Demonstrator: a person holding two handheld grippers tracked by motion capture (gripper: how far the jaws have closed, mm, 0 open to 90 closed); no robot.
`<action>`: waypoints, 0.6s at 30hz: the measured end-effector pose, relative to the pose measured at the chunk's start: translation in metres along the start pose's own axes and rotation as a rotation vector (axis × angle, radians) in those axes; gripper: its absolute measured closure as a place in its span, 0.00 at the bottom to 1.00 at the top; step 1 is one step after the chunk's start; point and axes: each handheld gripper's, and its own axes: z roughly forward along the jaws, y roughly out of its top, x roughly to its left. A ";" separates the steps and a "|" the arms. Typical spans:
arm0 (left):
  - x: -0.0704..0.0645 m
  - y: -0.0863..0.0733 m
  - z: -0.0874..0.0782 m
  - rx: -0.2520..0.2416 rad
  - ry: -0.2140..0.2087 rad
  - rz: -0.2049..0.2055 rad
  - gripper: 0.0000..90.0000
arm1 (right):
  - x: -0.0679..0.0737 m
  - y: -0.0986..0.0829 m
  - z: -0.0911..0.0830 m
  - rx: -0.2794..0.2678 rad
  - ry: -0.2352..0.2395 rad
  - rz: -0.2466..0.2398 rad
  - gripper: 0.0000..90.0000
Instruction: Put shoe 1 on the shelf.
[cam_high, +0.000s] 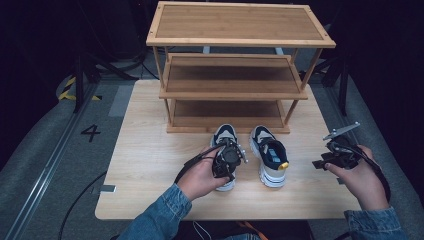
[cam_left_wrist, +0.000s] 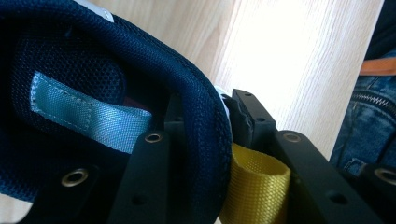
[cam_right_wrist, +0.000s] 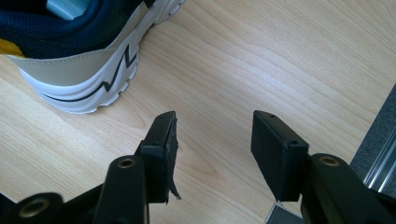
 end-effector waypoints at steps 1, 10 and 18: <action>0.001 0.001 -0.002 -0.005 0.004 0.005 0.78 | -0.001 0.000 0.000 -0.001 0.000 0.002 0.57; 0.026 0.014 -0.010 -0.022 0.021 0.007 0.78 | 0.000 0.002 -0.002 -0.009 0.000 -0.002 0.57; 0.050 0.023 -0.013 -0.041 0.059 0.035 0.77 | -0.002 -0.003 0.002 0.008 0.000 0.010 0.57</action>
